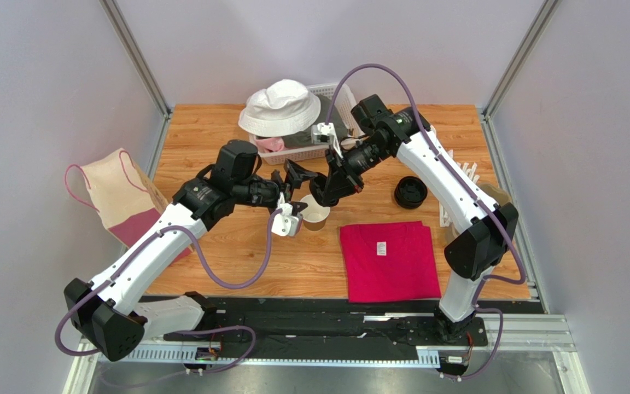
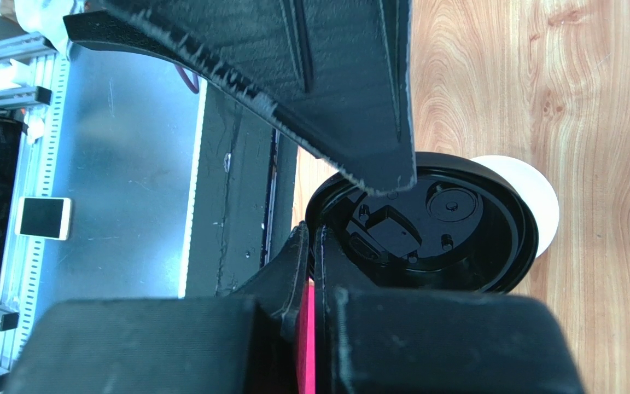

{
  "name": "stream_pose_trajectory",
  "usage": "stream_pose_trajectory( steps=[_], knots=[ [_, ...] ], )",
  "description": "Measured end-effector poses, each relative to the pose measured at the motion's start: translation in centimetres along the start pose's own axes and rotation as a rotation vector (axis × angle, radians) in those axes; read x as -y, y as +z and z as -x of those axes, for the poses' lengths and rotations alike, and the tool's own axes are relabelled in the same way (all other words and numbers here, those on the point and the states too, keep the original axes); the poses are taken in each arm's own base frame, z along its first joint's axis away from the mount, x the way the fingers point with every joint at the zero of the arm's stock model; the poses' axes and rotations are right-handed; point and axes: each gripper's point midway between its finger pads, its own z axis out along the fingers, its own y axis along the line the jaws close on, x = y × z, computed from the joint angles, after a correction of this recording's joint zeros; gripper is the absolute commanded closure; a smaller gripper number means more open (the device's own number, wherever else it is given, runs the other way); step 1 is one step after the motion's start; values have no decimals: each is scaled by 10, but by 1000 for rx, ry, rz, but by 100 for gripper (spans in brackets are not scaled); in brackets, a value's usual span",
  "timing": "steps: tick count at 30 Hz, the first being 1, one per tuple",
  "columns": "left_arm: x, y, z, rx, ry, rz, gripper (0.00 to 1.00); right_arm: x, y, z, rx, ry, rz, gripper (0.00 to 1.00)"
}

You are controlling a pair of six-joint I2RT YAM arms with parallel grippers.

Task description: Pack the takeout coffee

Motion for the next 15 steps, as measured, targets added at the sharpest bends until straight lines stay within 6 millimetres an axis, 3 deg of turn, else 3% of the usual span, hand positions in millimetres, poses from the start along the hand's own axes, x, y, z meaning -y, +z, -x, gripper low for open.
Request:
stream_pose_trajectory(
  steps=[5,9,15],
  knots=[
    [1,2,-1,-8,69,-15,19,-5,9,-2,-35,-25,2,100],
    [6,3,-4,-16,138,-46,31,-9,17,-3,-53,-39,15,100],
    [32,10,-17,-28,209,-145,42,-10,26,-4,-75,-51,29,100]
  ],
)
